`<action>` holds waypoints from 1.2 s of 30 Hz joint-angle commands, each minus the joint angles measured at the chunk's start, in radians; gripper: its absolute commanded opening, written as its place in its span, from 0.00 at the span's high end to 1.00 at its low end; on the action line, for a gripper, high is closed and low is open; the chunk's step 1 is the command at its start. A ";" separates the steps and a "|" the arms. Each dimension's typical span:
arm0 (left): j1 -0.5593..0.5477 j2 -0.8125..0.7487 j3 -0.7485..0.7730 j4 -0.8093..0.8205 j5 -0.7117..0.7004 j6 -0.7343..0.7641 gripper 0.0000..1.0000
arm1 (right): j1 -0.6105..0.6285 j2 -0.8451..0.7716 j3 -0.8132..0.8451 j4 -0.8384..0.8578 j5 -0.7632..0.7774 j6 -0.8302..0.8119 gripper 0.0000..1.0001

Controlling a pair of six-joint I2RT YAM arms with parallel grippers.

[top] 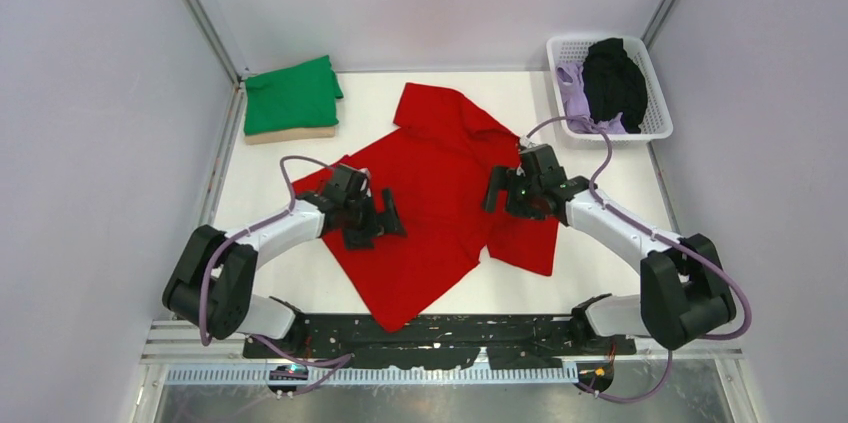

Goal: Fold and stack the t-shirts
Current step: Flatten out the tshirt

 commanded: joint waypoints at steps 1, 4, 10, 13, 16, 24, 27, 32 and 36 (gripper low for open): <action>0.076 0.039 -0.049 0.045 -0.030 -0.027 0.00 | -0.006 0.018 -0.088 0.137 -0.003 0.074 0.05; 0.170 0.036 -0.083 0.042 -0.062 -0.007 0.00 | -0.019 0.007 -0.159 0.135 -0.017 0.087 0.04; 0.321 0.003 -0.081 -0.022 -0.104 0.060 0.00 | -0.035 -0.087 -0.326 0.051 -0.066 0.117 0.05; 0.345 -0.033 -0.055 -0.077 -0.162 0.075 0.00 | -0.034 -0.186 -0.360 -0.089 -0.103 0.134 0.05; 0.350 -0.066 -0.020 -0.141 -0.238 0.088 0.00 | -0.022 -0.286 -0.375 -0.215 -0.150 0.141 0.05; 0.352 -0.121 0.068 -0.191 -0.230 0.120 0.01 | 0.117 -0.415 -0.267 -0.457 -0.172 0.112 0.04; 0.351 -0.157 0.090 -0.174 -0.203 0.130 0.00 | 0.120 -0.441 -0.156 -0.430 -0.118 0.018 0.05; 0.350 -0.142 0.105 -0.083 -0.094 0.126 0.01 | 0.109 -0.373 -0.041 -0.126 0.049 -0.041 0.05; 0.350 -0.059 0.119 -0.040 -0.060 0.119 0.00 | 0.079 -0.079 0.132 0.101 -0.007 -0.074 0.05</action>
